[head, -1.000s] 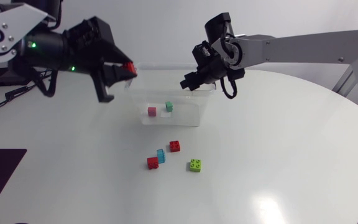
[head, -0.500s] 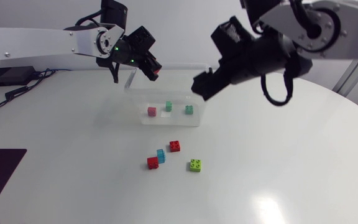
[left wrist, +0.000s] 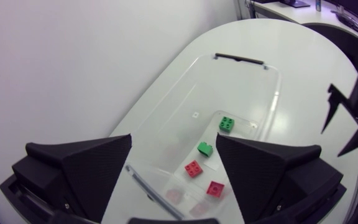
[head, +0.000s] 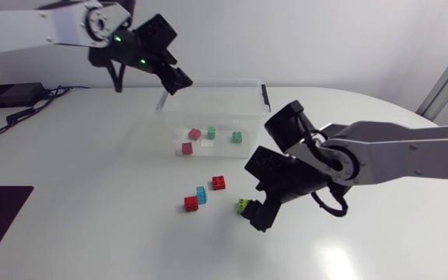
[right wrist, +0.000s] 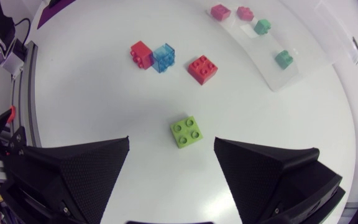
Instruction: Place the duplo bricks in the container
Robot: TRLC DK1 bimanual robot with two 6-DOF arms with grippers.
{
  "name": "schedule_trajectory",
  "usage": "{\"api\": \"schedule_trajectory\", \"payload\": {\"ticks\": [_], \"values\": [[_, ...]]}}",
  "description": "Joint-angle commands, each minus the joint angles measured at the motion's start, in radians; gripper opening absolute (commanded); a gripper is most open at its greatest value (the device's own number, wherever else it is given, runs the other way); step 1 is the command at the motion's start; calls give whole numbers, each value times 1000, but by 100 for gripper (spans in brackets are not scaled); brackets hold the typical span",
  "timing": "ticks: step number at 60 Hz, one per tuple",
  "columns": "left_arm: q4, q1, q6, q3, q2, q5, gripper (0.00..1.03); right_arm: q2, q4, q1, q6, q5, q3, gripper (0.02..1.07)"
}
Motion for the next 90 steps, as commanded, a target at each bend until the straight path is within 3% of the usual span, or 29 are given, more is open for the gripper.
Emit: {"api": "schedule_trajectory", "payload": {"ticks": [1, 9, 21, 34, 43, 58, 70, 75, 78, 84, 90], "values": [[-37, 0, 83, -140, -199, 26, 99, 60, 33, -7, -56, -14, -25, 101], [-71, -6, 205, -407, -380, 35, 99, 157, 81, -10, -88, -14, 3, 101], [-85, -23, 310, -680, -481, 36, 98, 284, 125, -22, -114, -7, 44, 99], [9, -96, 333, -818, -420, 26, 98, 321, 135, -28, -123, -7, 66, 65], [79, -168, 320, -842, -339, 9, 98, 305, 148, -30, -114, 16, 63, 33], [130, -227, 292, -848, -213, -24, 96, 100, 55, -37, -99, 59, 43, 32], [161, -239, 284, -848, -130, -33, 93, -41, -68, -40, -66, 98, 147, 32], [184, -244, 281, -842, -86, -33, 86, -55, -89, -40, -40, 105, 201, 32], [191, -245, 280, -838, -60, -33, 76, -53, -89, -40, -27, 112, 228, 32], [218, -253, 274, -835, -14, -34, 36, -43, -74, -46, 4, 127, 290, 32], [231, -247, 271, -841, -10, -34, 32, -6, -48, -76, 35, 127, 362, 32]]}}
